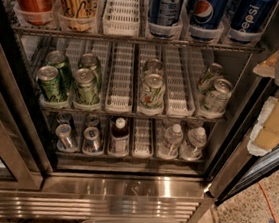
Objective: Pick pepsi can from top shelf of fridge
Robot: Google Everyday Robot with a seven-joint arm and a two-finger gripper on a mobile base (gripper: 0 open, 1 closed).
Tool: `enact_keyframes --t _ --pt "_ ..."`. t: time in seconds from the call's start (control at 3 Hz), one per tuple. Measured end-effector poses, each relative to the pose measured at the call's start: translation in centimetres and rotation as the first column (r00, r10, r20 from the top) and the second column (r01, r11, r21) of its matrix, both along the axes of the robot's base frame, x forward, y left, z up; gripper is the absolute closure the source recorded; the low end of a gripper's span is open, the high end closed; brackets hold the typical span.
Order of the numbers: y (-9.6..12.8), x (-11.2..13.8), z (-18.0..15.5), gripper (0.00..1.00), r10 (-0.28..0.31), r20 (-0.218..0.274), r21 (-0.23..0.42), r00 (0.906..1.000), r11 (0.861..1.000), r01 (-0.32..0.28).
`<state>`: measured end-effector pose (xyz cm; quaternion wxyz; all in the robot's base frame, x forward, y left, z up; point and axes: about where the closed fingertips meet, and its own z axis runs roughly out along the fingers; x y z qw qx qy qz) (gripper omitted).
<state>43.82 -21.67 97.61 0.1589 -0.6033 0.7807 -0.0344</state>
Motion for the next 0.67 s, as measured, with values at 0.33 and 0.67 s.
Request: enact_keyframes --t 0.33,0.67 --pt "0.00 0.00 0.00 0.00 0.000 0.000 0.000 1.0000 1.000 0.000" --pt "0.65 0.29 0.02 0.00 -0.014 0.023 0.020 0.9996 1.000 0.013"
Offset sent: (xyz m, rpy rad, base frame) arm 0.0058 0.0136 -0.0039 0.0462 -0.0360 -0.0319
